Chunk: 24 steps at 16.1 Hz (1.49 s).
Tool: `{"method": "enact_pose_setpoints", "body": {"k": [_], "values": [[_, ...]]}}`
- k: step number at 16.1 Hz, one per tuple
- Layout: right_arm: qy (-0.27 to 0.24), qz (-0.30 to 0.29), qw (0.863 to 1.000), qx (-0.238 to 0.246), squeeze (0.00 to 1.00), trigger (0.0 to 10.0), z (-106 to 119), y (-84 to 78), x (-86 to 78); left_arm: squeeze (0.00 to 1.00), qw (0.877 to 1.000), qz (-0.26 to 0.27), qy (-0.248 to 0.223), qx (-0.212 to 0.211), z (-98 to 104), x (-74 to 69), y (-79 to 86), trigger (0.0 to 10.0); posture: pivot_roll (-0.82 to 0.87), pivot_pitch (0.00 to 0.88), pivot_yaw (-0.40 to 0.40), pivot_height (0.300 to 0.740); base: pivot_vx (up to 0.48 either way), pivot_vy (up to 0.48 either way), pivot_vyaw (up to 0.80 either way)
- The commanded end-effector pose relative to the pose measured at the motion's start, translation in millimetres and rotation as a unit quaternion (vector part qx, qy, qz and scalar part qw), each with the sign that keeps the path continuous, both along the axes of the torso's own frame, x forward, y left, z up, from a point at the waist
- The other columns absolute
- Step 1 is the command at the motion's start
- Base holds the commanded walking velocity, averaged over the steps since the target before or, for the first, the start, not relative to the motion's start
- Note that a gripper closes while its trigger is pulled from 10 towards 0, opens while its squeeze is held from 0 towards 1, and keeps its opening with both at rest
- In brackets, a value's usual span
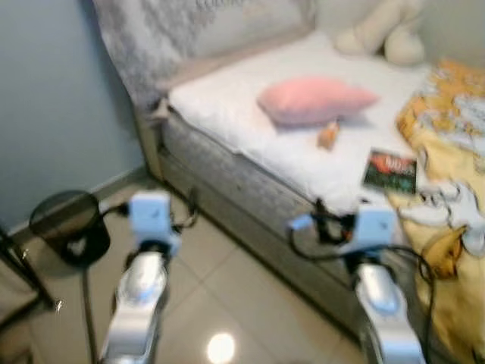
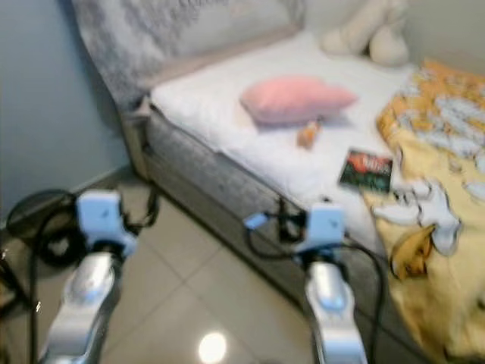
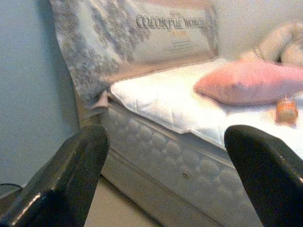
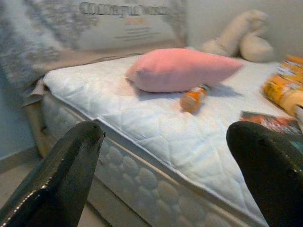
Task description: Clean up the room
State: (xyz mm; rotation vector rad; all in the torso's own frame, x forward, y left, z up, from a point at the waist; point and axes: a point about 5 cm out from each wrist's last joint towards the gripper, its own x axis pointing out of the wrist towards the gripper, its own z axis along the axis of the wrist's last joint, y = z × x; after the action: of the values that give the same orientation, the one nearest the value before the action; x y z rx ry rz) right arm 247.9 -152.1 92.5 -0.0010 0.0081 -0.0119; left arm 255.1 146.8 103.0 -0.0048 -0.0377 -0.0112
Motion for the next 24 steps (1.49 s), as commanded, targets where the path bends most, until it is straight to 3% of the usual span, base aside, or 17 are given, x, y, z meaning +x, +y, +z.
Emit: {"method": "enact_pose_setpoints", "body": {"k": [1, 13, 21, 24], "values": [[0.054, 0.006, 0.997, 0.055, 0.0, 10.0, -18.8, 10.6, 42.1, 0.0, 0.982, -0.182, 0.019, 0.041, 2.4, 46.8, -26.9, 10.0, -0.01, 0.0, 0.008, 0.74, 0.296, 0.379, -0.73], [0.058, 0.001, 0.997, 0.06, 0.0, 10.0, -21.0, 9.0, 41.4, 0.0, 0.98, -0.19, 0.014, 0.052, 5.4, 49.3, -25.8, 10.0, 0.0, 0.0, 0.011, 0.74, 0.324, 0.354, -0.73], [0.063, 0.004, 0.996, 0.067, 0.0, 10.0, -21.2, 11.0, 43.0, 0.0, 0.983, -0.169, 0.013, 0.069, 4.0, 49.2, -21.9, 10.0, 0.0, 0.0, 0.009, 0.74, 0.0, 0.0, -0.24], [0.057, 0.01, 0.997, 0.047, 0.0, 10.0, -20.3, 12.8, 42.1, 0.0, 0.983, -0.169, 0.007, 0.065, 5.2, 47.8, -23.9, 10.0, 0.0, 0.0, 0.008, 0.727, 0.0, 0.0, -0.16]]}}
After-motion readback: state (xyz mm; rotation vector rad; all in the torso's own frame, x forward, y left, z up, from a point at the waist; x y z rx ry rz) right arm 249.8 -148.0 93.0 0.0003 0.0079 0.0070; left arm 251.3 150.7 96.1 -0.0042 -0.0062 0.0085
